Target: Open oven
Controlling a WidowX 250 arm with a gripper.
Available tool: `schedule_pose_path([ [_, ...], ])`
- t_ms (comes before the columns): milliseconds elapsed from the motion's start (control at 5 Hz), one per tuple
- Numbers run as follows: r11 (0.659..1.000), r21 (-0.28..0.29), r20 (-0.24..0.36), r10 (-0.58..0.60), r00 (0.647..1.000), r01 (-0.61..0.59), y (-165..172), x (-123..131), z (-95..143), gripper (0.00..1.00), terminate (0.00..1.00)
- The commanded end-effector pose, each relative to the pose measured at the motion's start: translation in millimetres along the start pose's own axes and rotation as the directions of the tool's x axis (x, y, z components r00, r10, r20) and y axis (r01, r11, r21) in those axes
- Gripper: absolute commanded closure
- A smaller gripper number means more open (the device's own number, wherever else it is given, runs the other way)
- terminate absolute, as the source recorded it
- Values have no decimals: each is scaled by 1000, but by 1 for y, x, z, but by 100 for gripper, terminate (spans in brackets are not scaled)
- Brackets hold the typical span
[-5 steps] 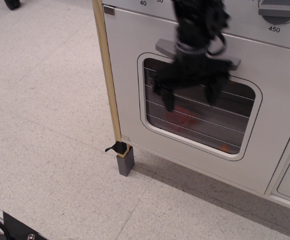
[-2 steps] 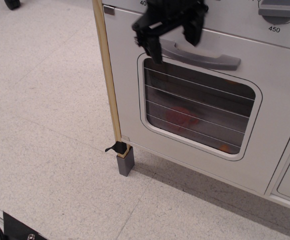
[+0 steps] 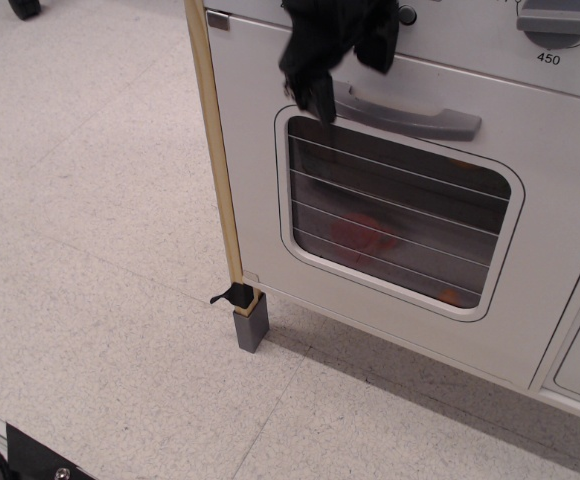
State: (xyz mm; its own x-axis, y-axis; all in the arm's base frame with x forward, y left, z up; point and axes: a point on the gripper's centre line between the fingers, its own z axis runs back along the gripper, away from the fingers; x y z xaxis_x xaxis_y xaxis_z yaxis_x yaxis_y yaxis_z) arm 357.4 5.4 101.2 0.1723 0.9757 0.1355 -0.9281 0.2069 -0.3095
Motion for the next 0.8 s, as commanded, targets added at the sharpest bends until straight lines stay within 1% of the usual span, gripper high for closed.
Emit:
schedule_pose_path([
  [0,990,-30,-21,135,991,-136,3,-15,-8,0,0],
  [200,965,-34,-53,258,965,-260,-2,-16,-18,0,0],
  [400,943,-33,-83,329,941,-332,-5,-15,-25,0,0],
  [600,929,8,-93,370,924,-371,2,-15,-29,0,0],
])
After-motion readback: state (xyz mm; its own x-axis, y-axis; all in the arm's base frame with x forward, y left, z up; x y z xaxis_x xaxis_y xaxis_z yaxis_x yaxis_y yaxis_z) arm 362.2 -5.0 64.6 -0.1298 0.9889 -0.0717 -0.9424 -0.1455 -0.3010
